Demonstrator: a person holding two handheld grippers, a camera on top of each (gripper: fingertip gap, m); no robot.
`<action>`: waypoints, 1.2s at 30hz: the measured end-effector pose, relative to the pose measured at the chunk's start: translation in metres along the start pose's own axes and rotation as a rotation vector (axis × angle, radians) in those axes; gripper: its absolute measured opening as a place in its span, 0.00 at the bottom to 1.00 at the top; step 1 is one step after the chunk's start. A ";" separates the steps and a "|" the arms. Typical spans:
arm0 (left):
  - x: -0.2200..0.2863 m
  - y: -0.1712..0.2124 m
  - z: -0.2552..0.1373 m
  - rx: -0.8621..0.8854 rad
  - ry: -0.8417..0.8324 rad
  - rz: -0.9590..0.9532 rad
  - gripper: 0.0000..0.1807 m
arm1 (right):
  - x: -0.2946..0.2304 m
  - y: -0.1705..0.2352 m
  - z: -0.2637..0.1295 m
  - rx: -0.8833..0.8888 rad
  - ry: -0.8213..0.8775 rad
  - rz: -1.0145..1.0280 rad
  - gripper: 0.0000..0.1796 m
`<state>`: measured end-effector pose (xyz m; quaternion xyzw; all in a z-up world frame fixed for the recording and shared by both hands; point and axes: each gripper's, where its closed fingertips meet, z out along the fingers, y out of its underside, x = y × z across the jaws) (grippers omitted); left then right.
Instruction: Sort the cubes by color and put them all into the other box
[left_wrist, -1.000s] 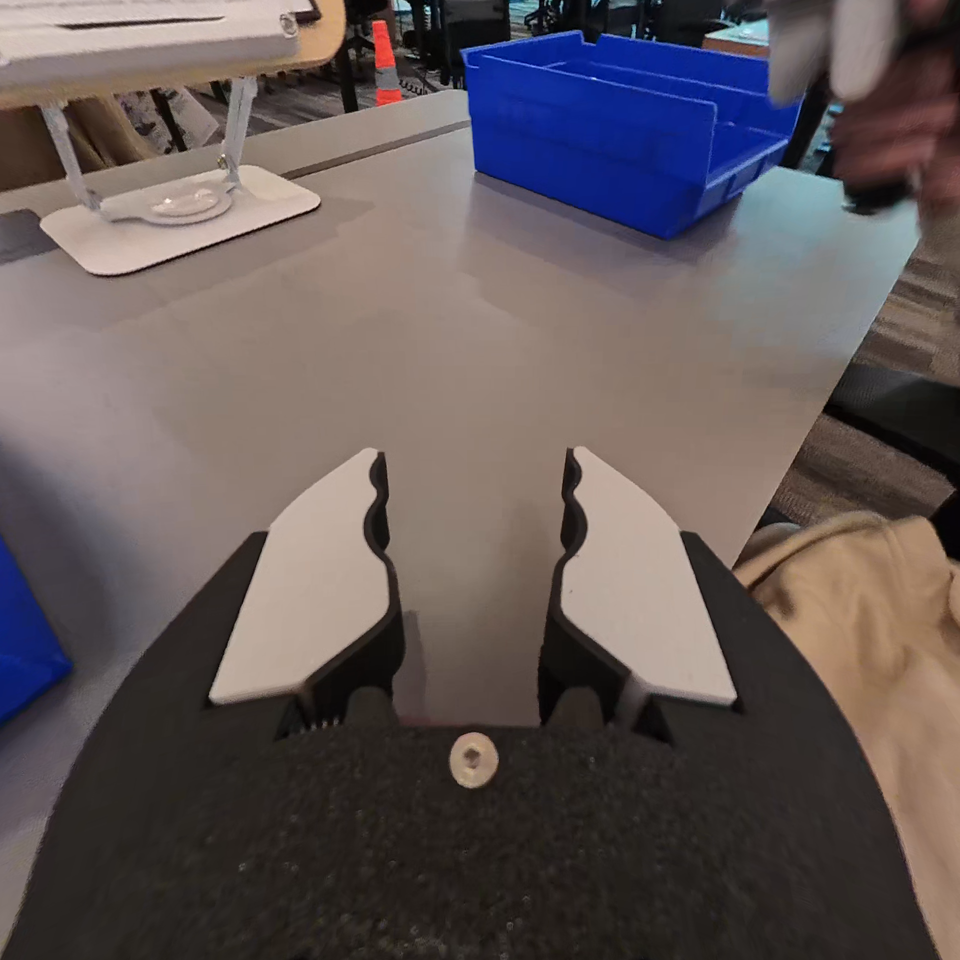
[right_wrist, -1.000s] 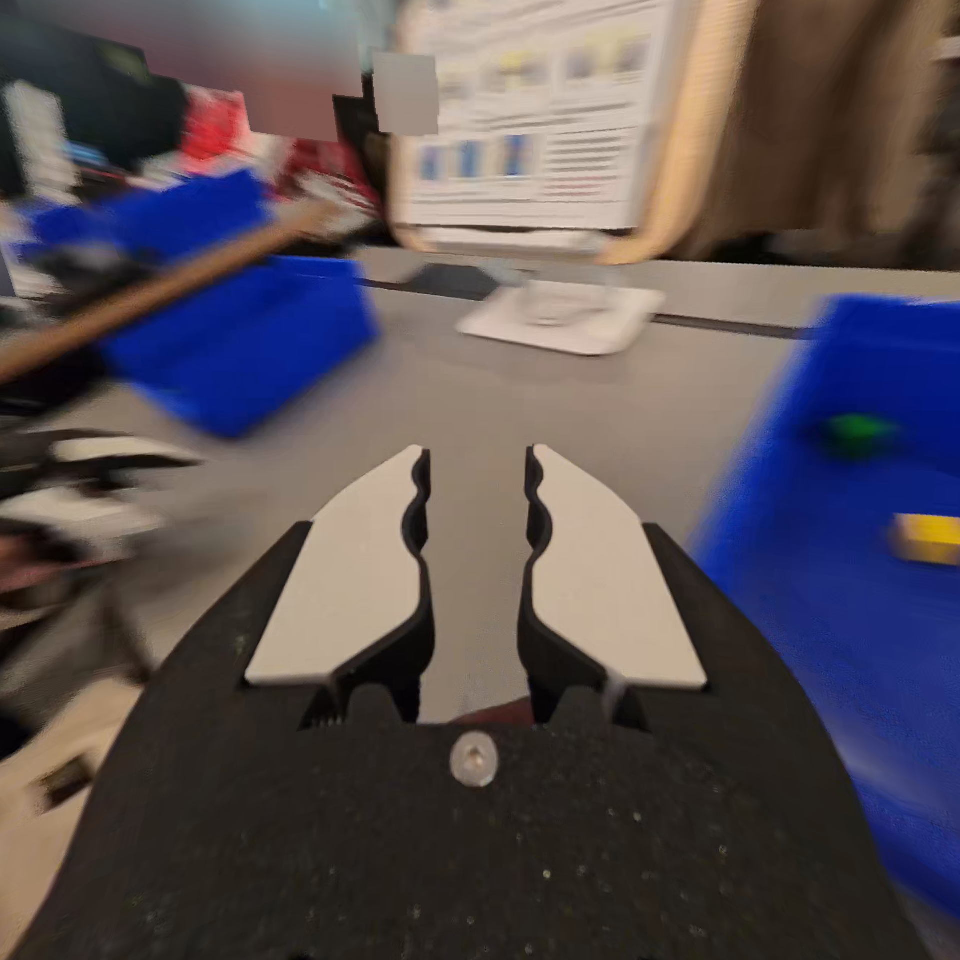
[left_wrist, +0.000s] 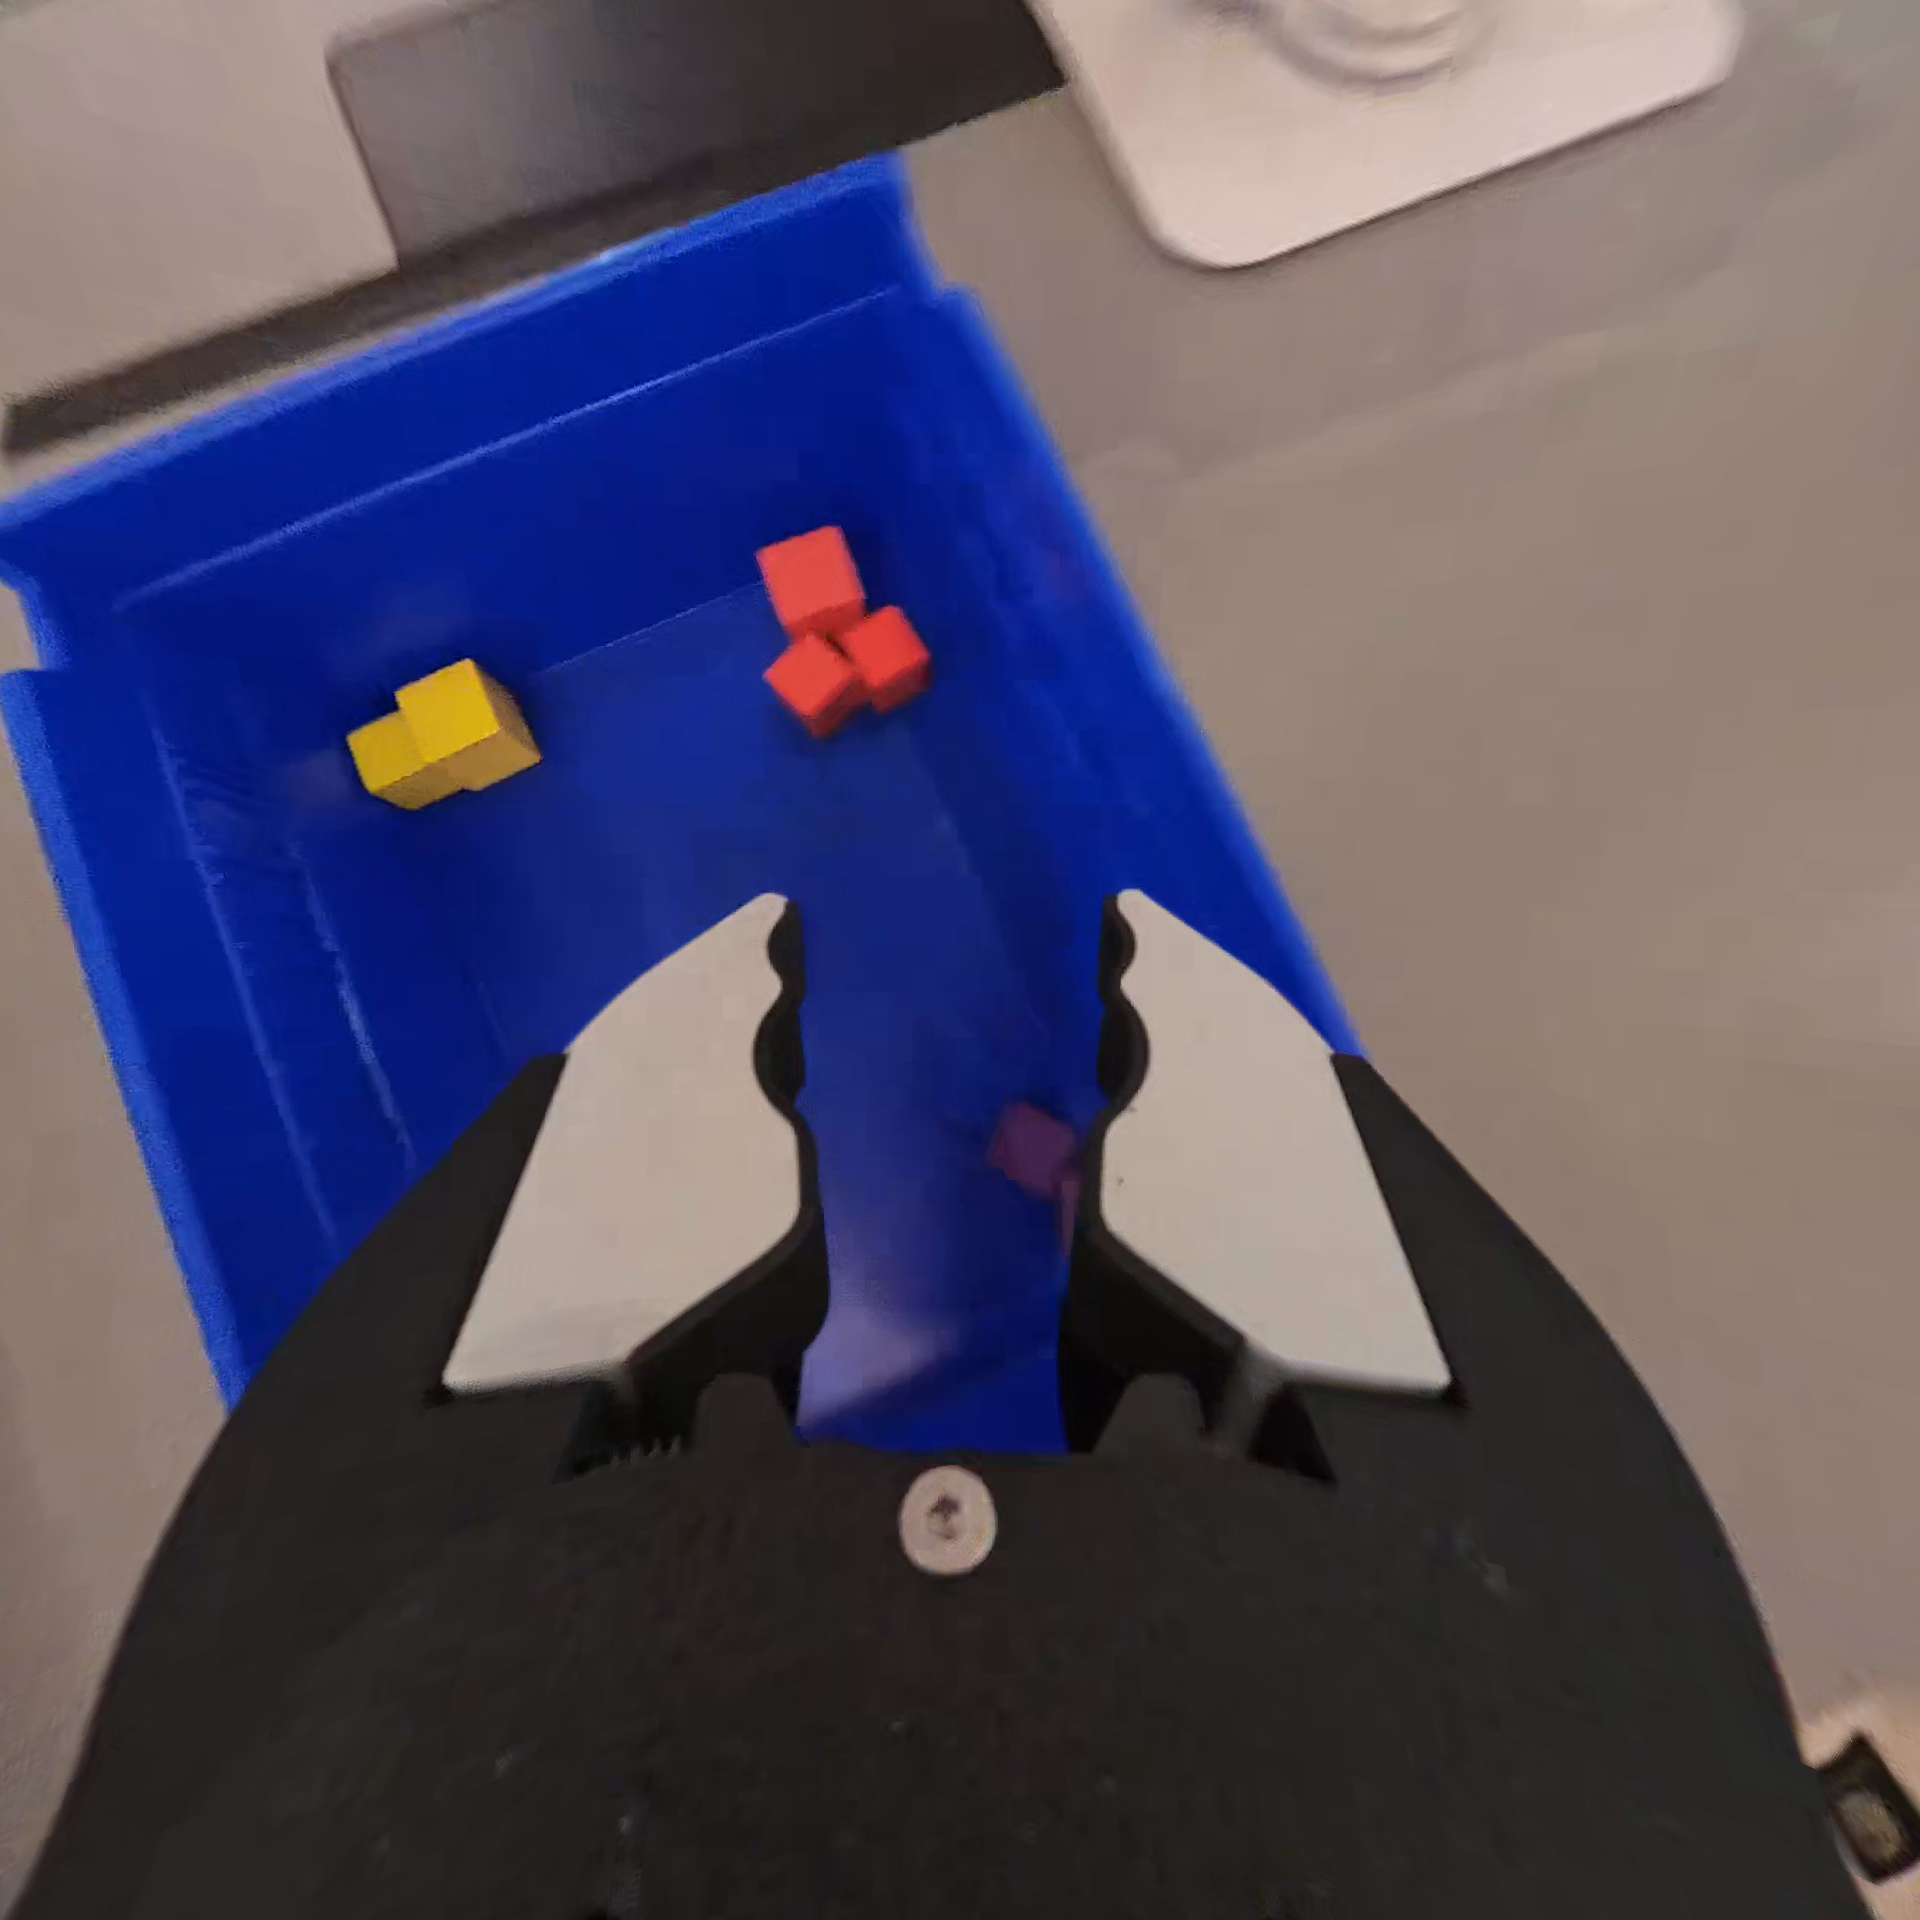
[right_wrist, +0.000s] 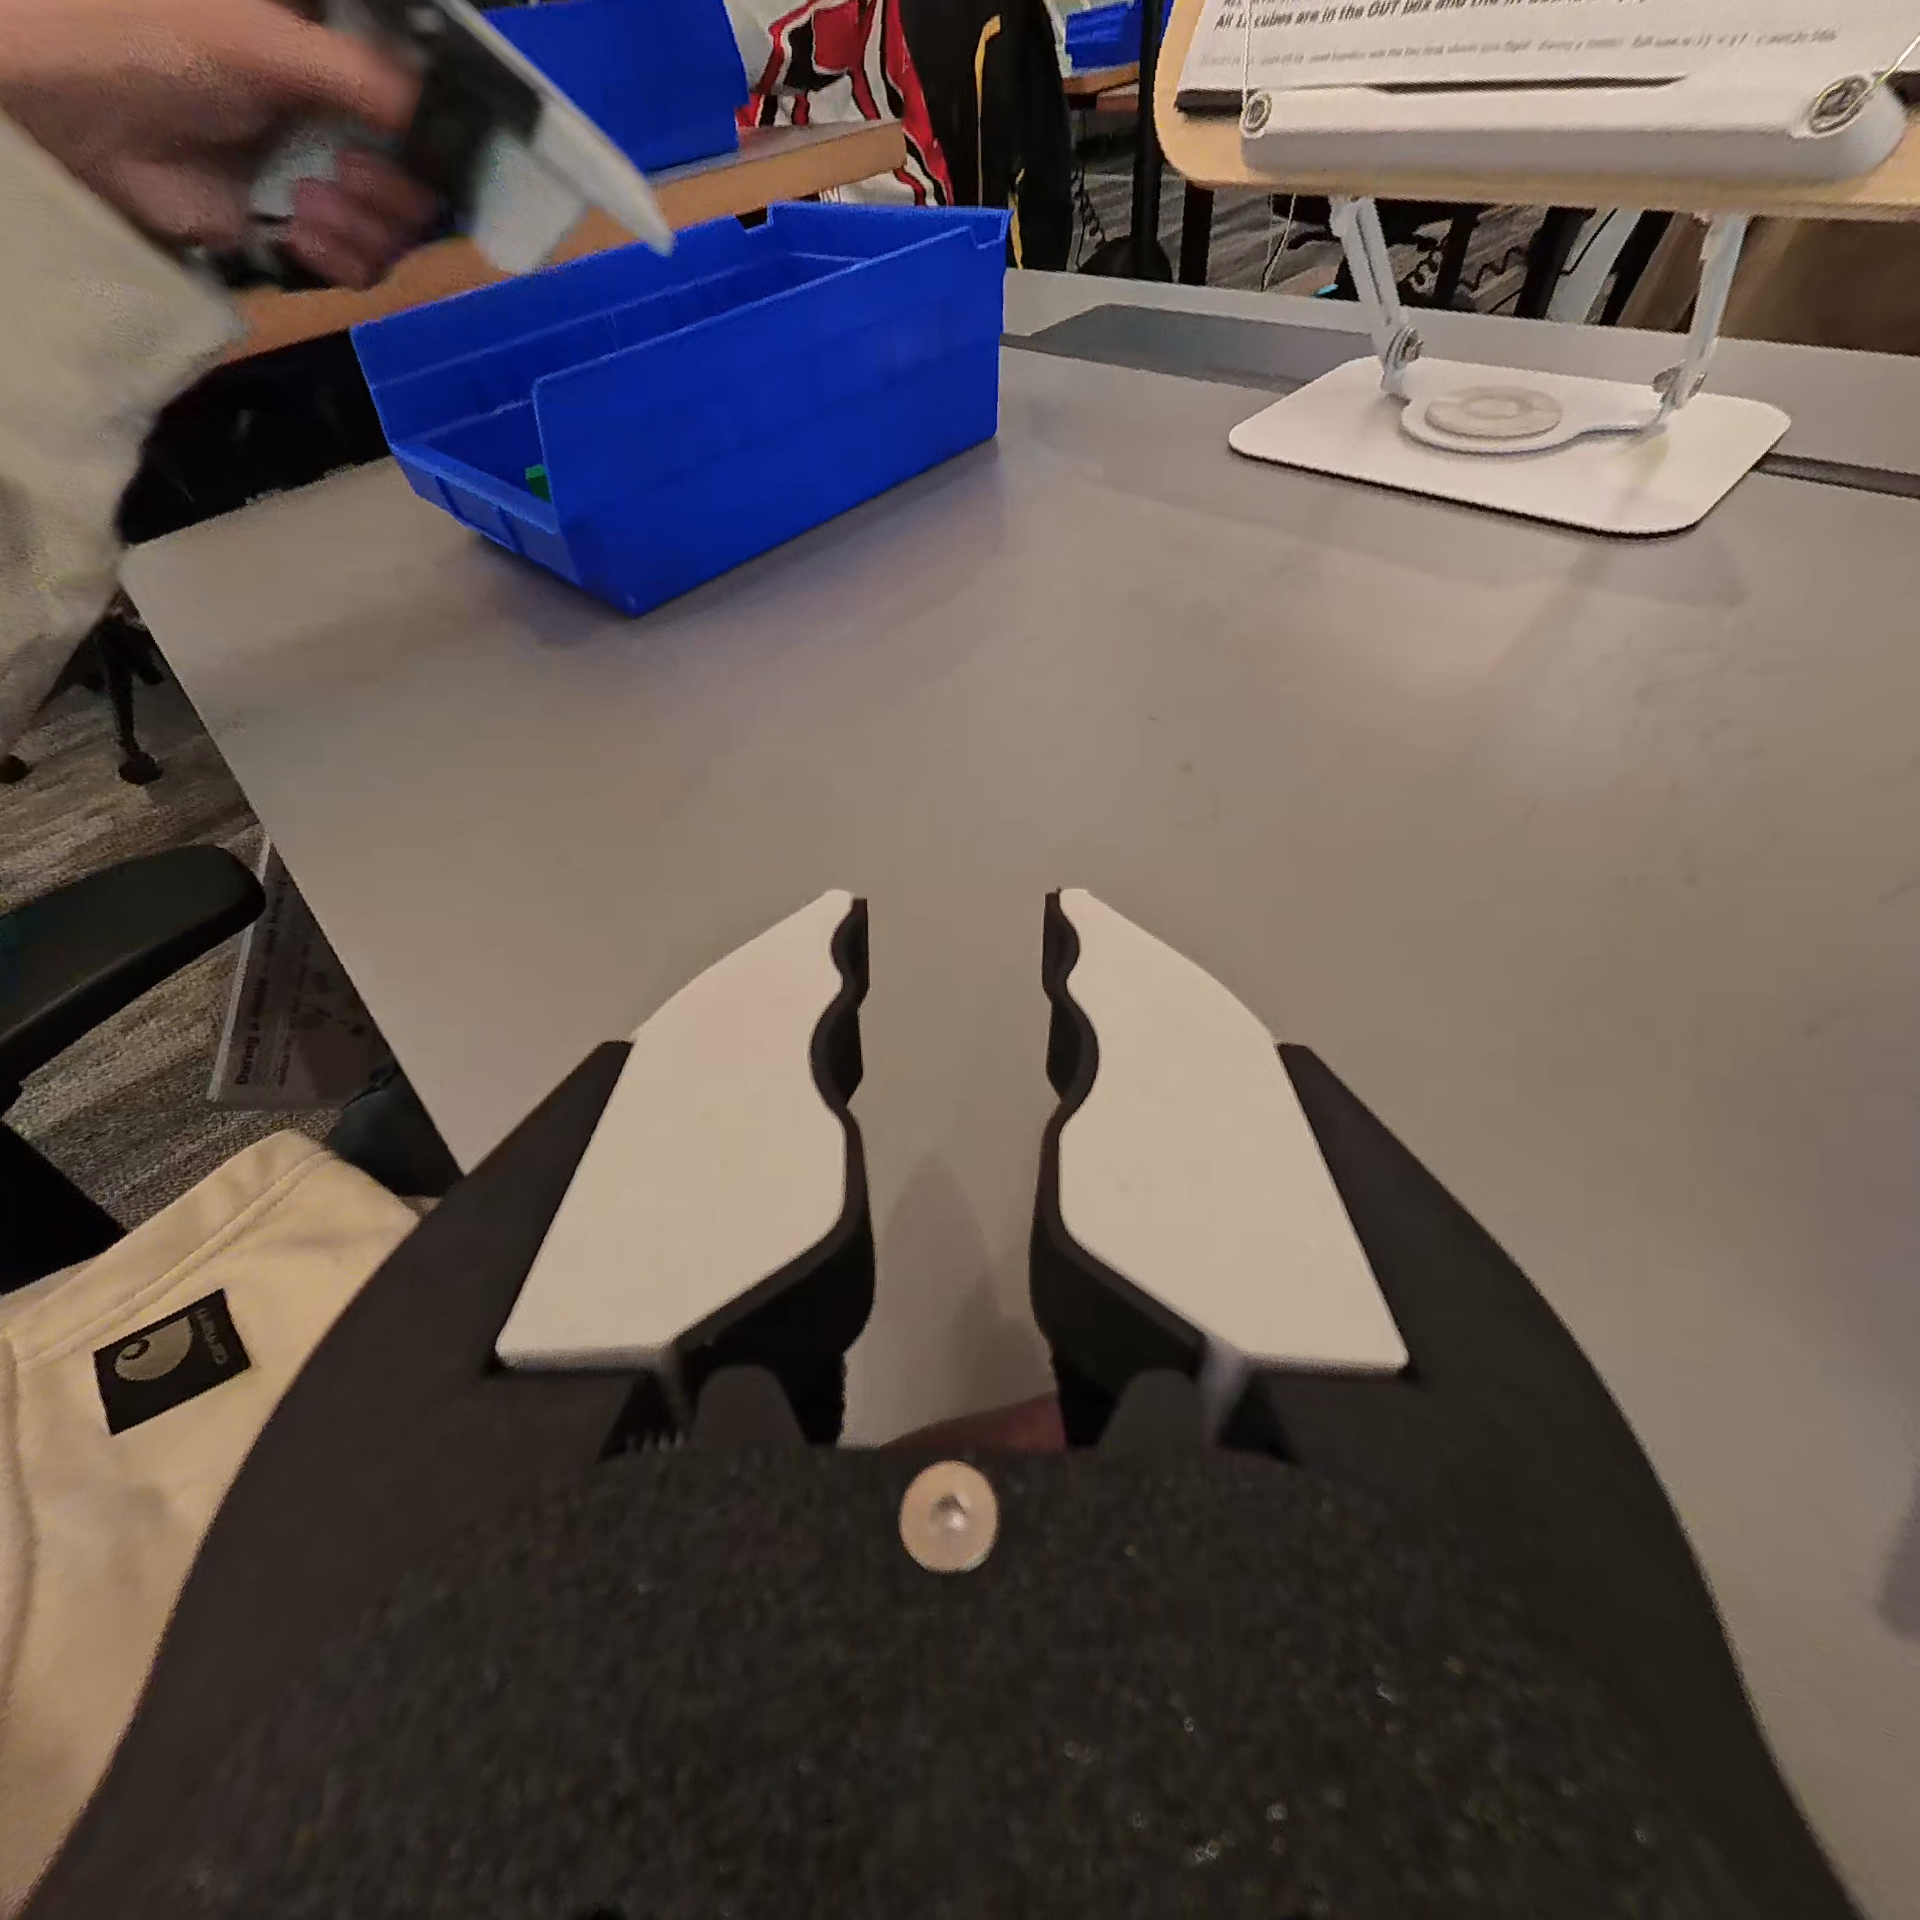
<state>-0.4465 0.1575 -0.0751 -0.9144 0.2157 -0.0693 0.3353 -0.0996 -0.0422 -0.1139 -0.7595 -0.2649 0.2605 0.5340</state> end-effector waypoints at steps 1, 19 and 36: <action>-0.016 -0.004 0.021 -0.049 0.002 -0.050 0.29 | 0.000 0.002 0.001 -0.008 0.000 -0.002 0.18; -0.078 0.008 0.140 -0.262 -0.062 -0.320 0.17 | 0.001 0.008 -0.003 -0.032 -0.024 0.049 0.16; -0.057 0.007 0.089 -0.100 0.021 -0.157 0.12 | 0.001 -0.001 -0.010 -0.009 -0.007 0.016 0.15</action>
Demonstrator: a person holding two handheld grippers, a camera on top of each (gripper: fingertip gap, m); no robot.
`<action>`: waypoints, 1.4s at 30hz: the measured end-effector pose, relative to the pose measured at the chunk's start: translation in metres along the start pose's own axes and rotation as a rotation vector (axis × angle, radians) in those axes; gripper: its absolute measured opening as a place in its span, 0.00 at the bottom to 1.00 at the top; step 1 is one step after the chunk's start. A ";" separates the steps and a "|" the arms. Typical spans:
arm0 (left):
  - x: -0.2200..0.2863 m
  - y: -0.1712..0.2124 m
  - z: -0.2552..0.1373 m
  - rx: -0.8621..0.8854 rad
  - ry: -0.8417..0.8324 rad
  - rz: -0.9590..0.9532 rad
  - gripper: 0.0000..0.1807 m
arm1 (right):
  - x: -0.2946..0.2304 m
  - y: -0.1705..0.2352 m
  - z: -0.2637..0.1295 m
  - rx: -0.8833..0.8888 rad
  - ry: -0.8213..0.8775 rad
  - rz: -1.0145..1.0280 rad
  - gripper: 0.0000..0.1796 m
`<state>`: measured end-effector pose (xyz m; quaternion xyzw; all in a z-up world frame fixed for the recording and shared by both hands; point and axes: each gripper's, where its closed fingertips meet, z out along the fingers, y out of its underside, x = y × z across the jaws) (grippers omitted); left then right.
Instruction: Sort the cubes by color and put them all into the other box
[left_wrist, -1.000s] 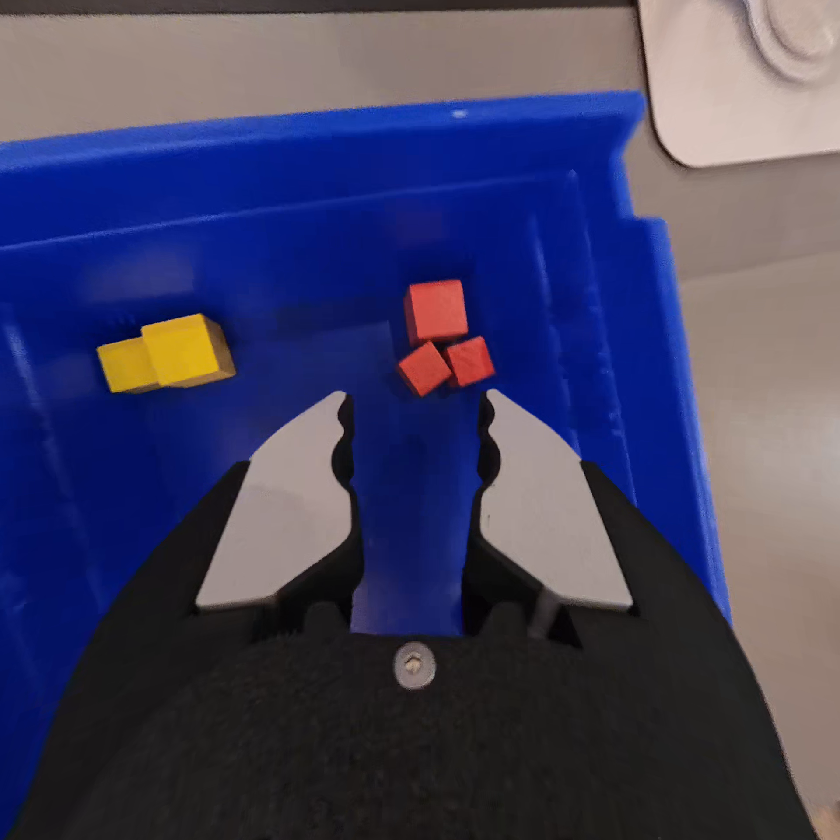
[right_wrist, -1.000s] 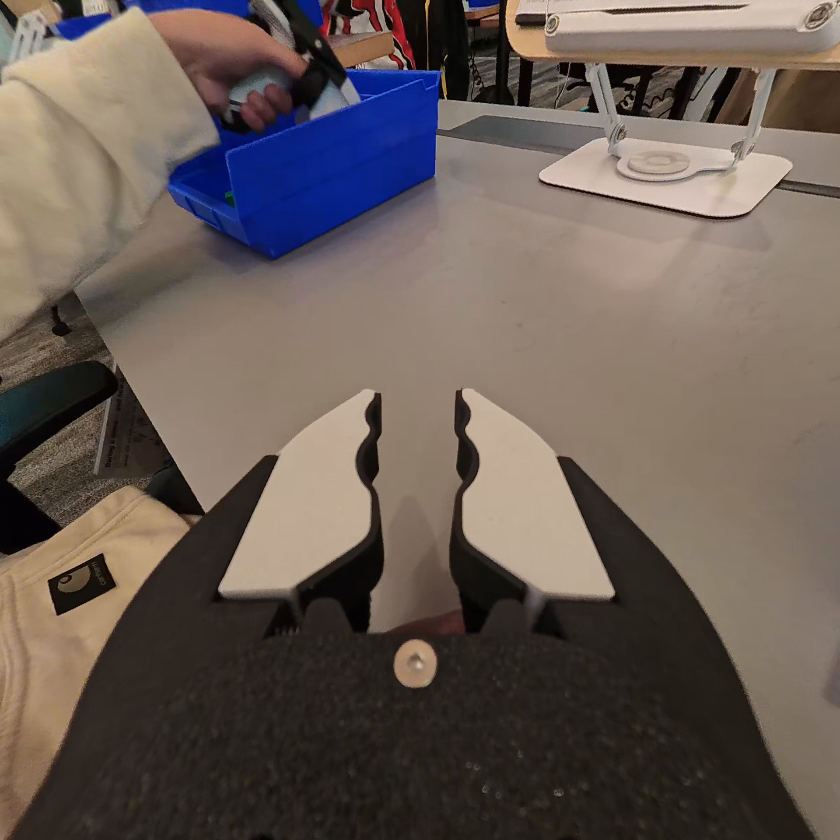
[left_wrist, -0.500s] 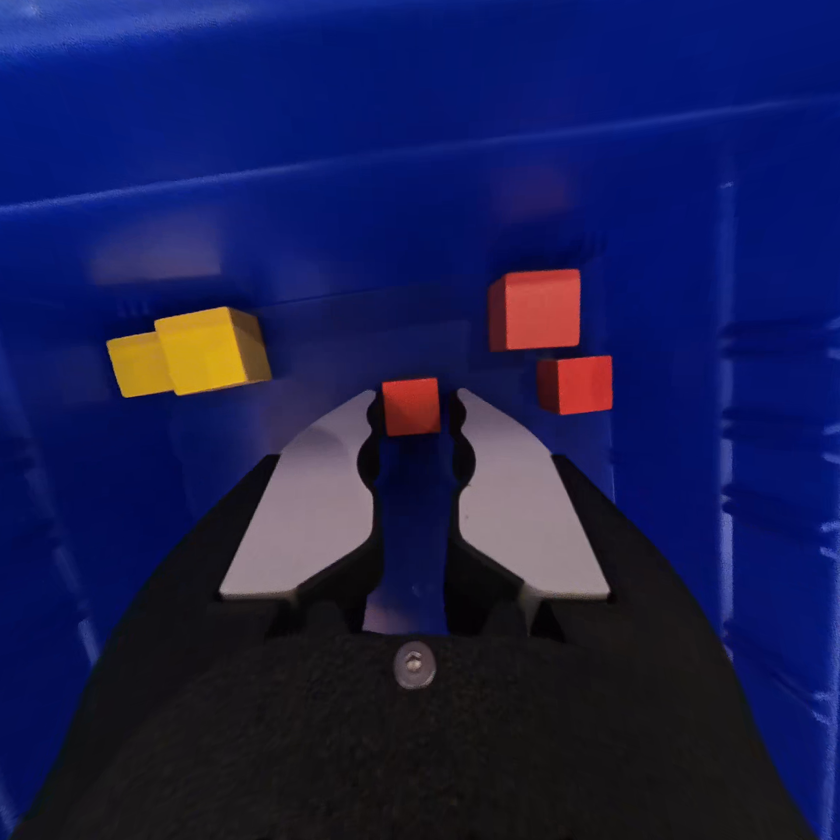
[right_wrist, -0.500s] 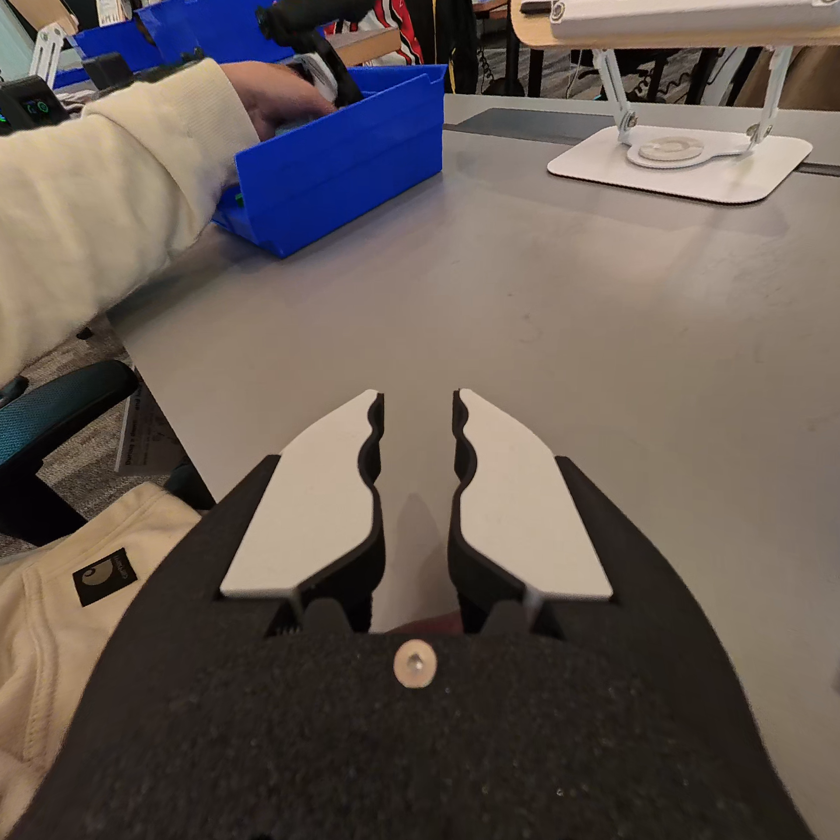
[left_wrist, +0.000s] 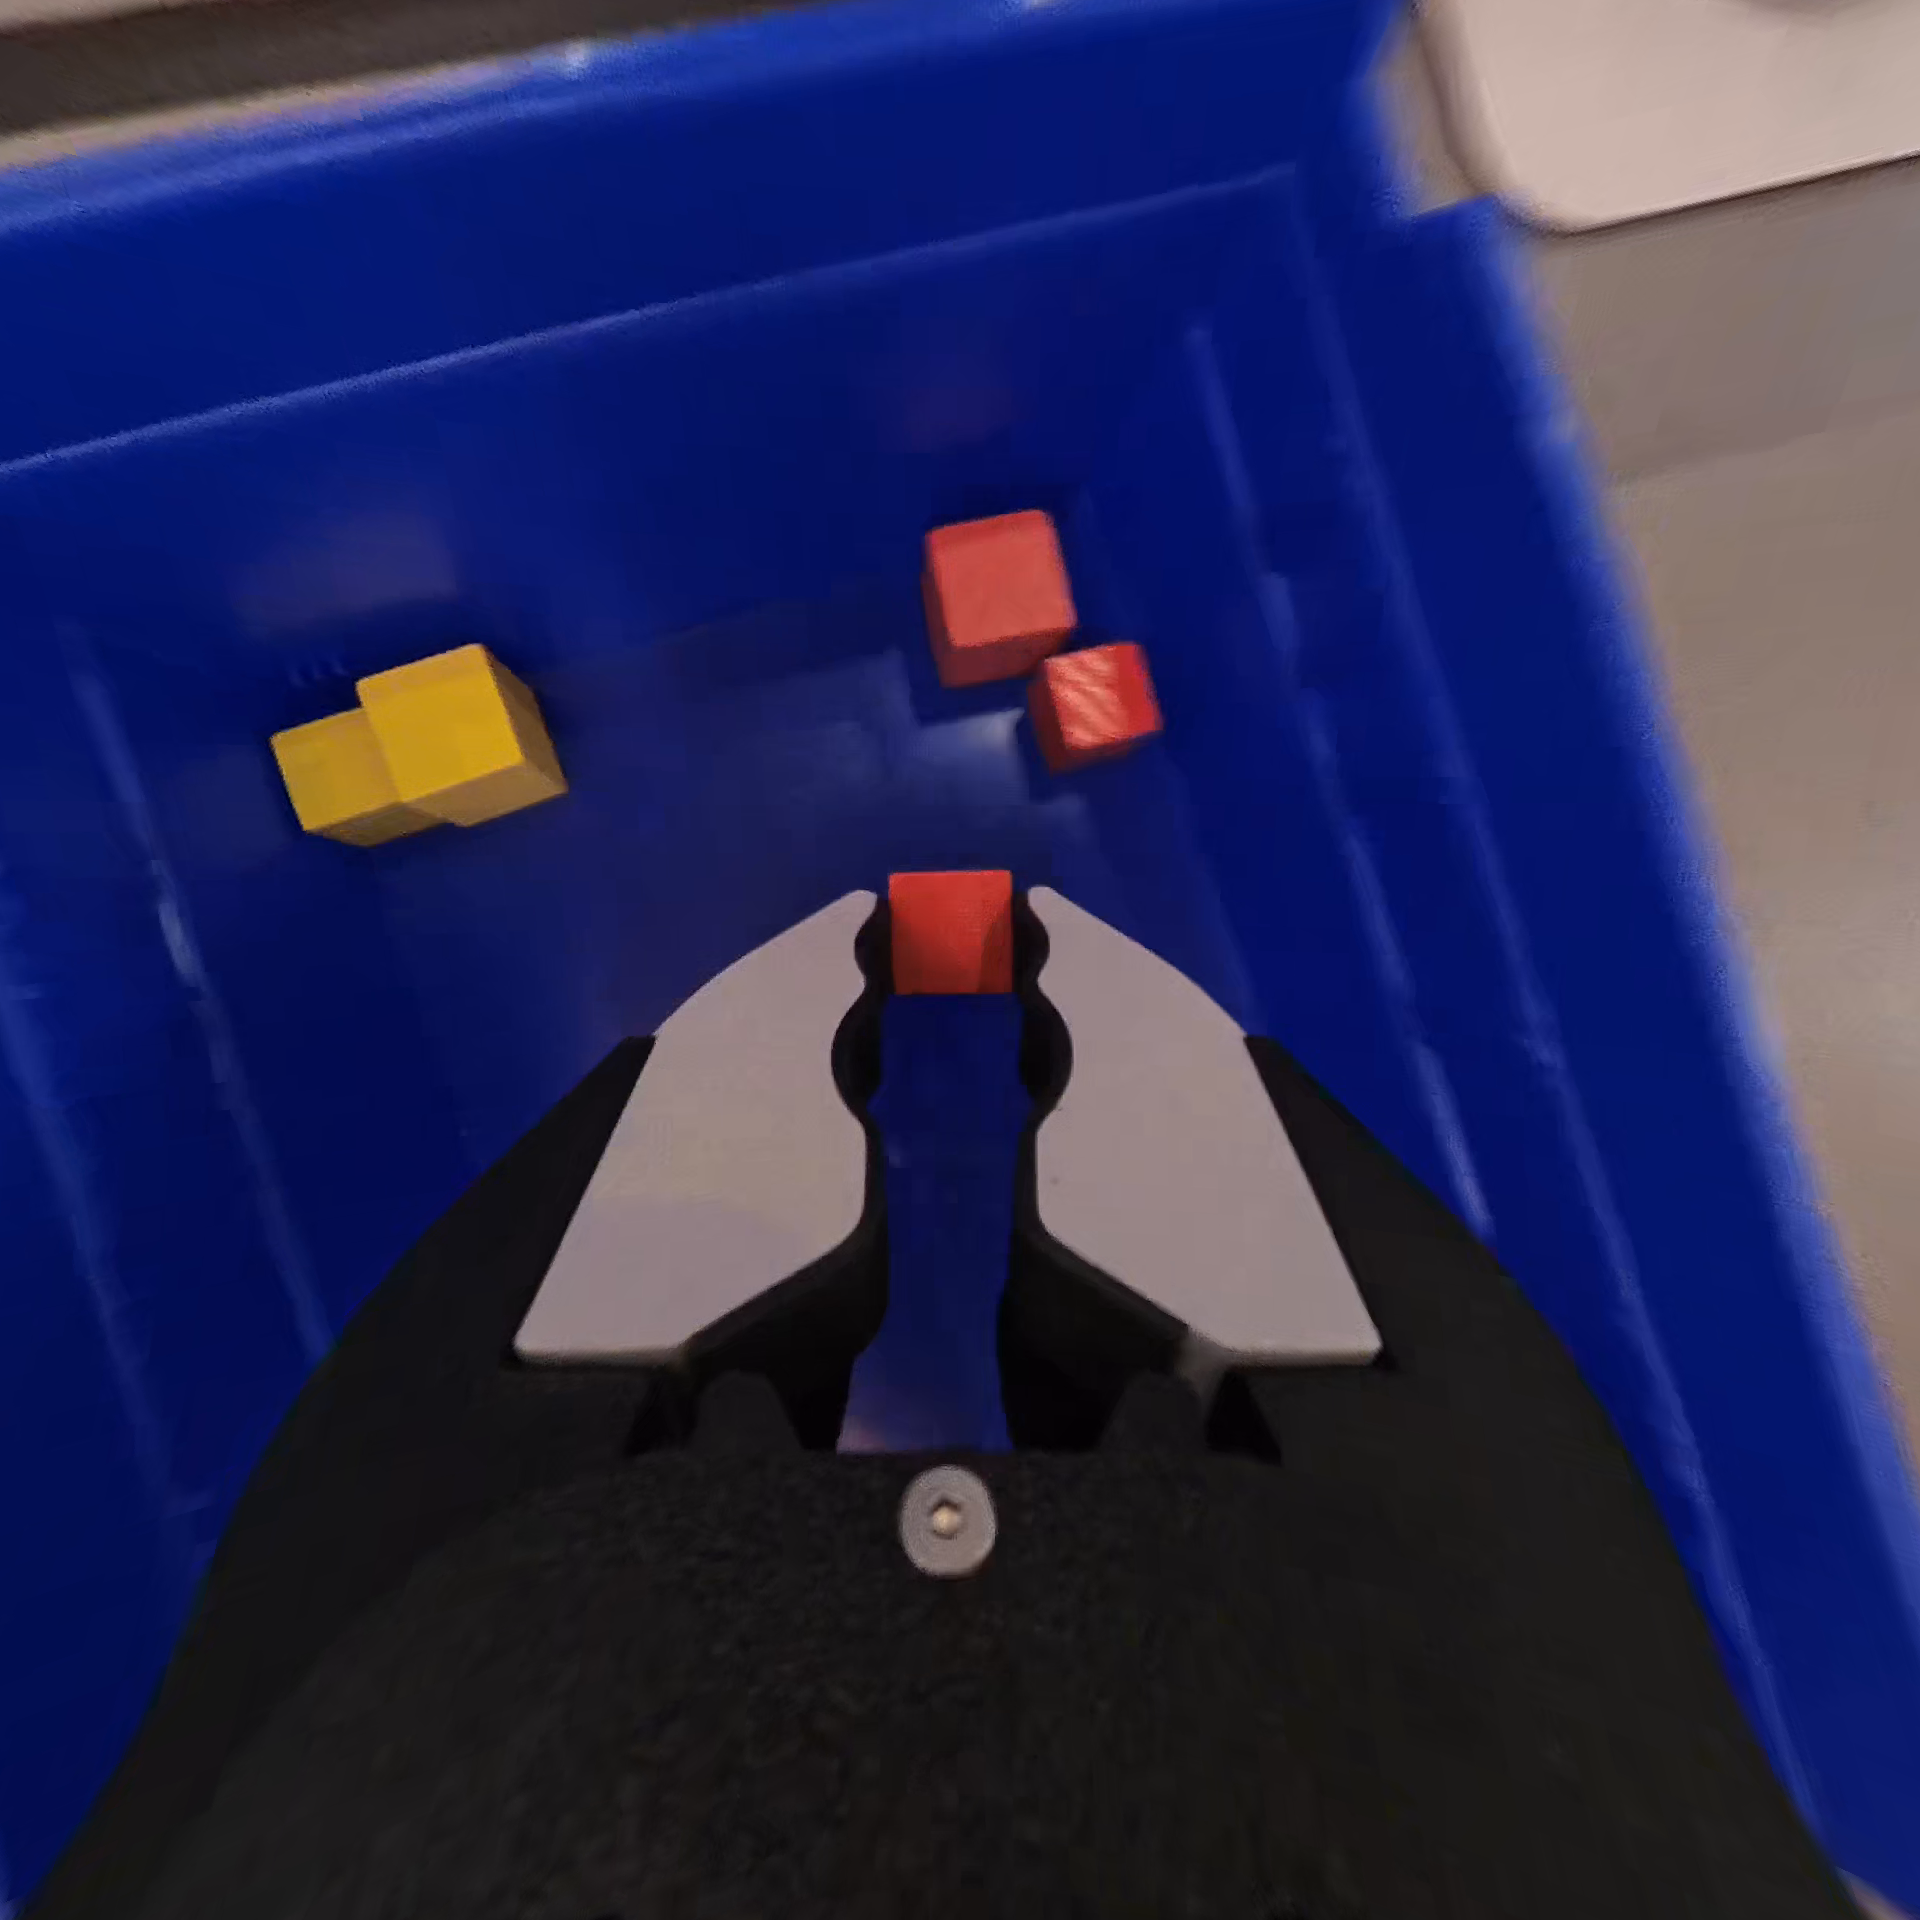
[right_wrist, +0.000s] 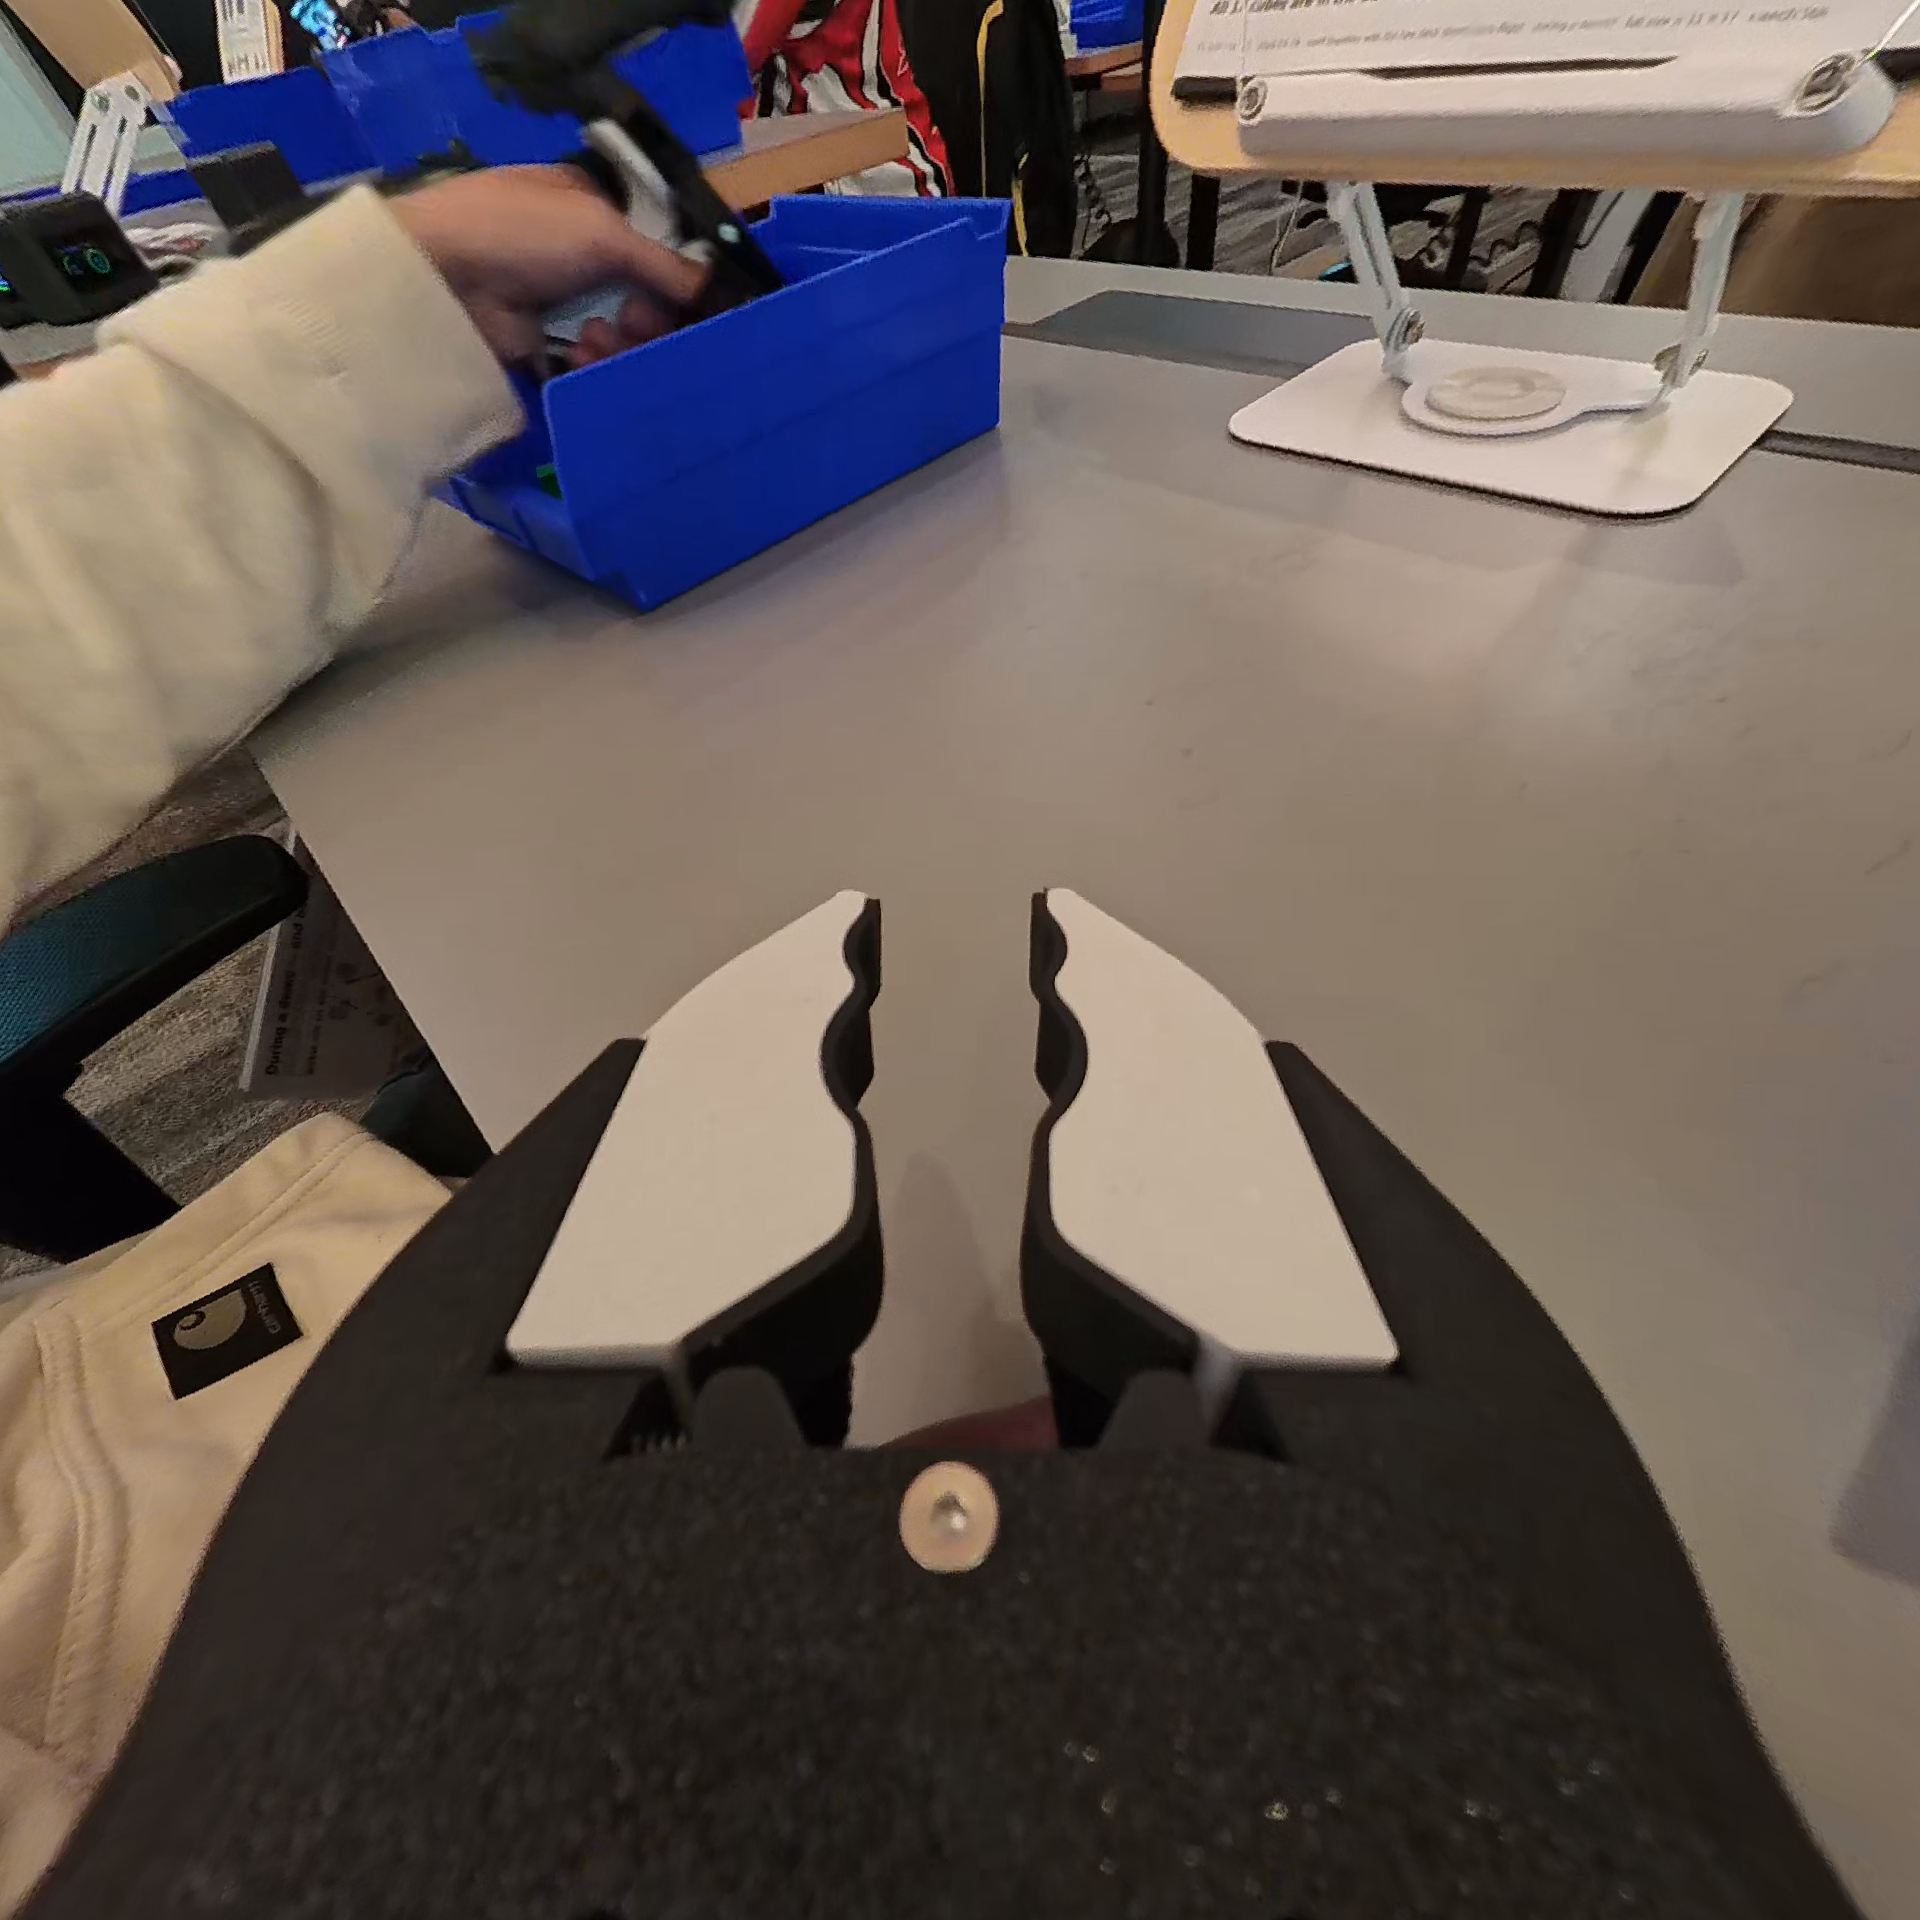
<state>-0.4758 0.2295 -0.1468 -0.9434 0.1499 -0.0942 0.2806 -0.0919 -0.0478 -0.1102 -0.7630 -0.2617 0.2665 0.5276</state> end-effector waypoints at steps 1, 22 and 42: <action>0.011 0.000 -0.017 0.065 0.049 0.015 0.12 | 0.003 -0.001 -0.002 0.005 0.008 0.001 0.15; 0.309 0.073 -0.180 0.741 0.903 0.752 0.12 | -0.073 -0.091 0.038 0.081 -1.059 1.076 0.22; 0.335 0.121 -0.127 0.638 0.664 0.450 0.38 | -0.028 -0.044 0.026 0.147 -0.719 0.766 0.12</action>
